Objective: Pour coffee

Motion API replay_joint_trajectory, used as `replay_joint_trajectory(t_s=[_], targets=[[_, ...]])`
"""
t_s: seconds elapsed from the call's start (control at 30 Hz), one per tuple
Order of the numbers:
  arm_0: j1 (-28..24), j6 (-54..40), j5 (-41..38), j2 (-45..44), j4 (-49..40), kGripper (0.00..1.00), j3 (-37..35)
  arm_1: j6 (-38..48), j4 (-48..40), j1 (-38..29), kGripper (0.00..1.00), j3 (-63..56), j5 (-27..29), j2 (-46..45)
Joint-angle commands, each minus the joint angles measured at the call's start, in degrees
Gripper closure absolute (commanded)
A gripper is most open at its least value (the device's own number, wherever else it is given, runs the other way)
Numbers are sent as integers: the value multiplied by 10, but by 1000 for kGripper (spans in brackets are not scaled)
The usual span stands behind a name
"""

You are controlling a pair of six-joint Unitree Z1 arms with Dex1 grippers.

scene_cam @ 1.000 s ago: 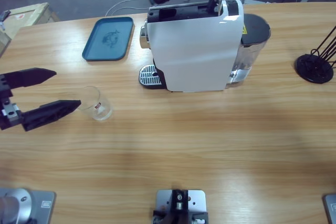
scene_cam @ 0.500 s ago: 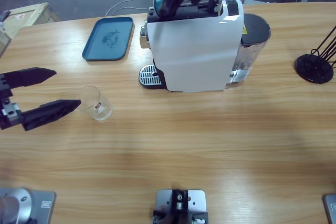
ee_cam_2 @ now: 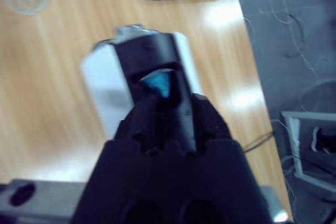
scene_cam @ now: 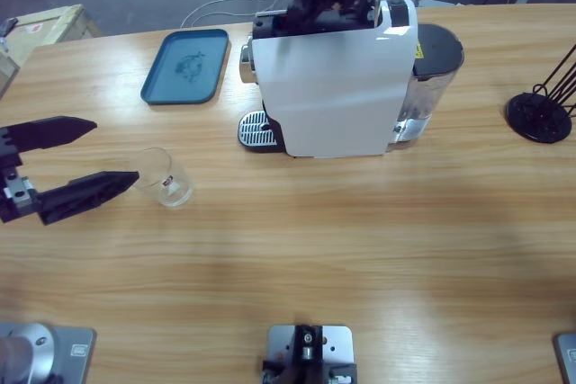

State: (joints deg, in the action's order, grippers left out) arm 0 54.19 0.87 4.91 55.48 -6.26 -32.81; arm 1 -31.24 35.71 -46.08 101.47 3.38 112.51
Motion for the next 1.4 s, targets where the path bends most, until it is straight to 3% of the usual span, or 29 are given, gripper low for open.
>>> replay_joint_trajectory(t_s=[0.03, 0.1, 0.13, 0.17, 0.27, 0.4, 0.53, 0.7, 0.83, 1.0, 1.17, 1.4], targets=[[-5, -3, 1, -2, 6, 9, 23, 22, -28, -22, 144, -13, 29, -34], [-5, -2, 2, -7, 6, 9, 25, 42, -24, -45, 585, -17, 7, -59], [-5, -2, 2, -8, 6, 9, 25, 52, -11, -63, 915, -19, 3, -71], [-5, -2, 2, -10, 6, 9, 25, 62, -6, -77, 1000, -24, 0, -84], [-5, -2, 1, -13, 6, 9, 24, 147, -33, -122, 1000, -78, -1, -130], [-5, 0, 0, -23, 5, 9, 24, 333, -72, -143, 1000, -195, 40, -200], [-5, 18, -6, -22, 5, 9, 22, 464, -178, -143, 1000, -360, 165, -293], [-5, 19, -12, -9, 5, 9, 13, 530, -206, -110, 1000, -381, 278, -274], [-5, 21, -14, 8, 5, 9, -2, 613, -287, -32, 1000, -367, 286, -204], [-5, 26, -19, 14, 5, 9, -2, 641, -327, 4, 1000, -295, 254, -155], [-5, 31, -22, -4, 5, 9, 16, 617, -328, -13, 1000, -272, 201, -168], [-5, 33, -21, -20, 5, 9, 26, 616, -332, -52, 1000, -264, 170, -143]])
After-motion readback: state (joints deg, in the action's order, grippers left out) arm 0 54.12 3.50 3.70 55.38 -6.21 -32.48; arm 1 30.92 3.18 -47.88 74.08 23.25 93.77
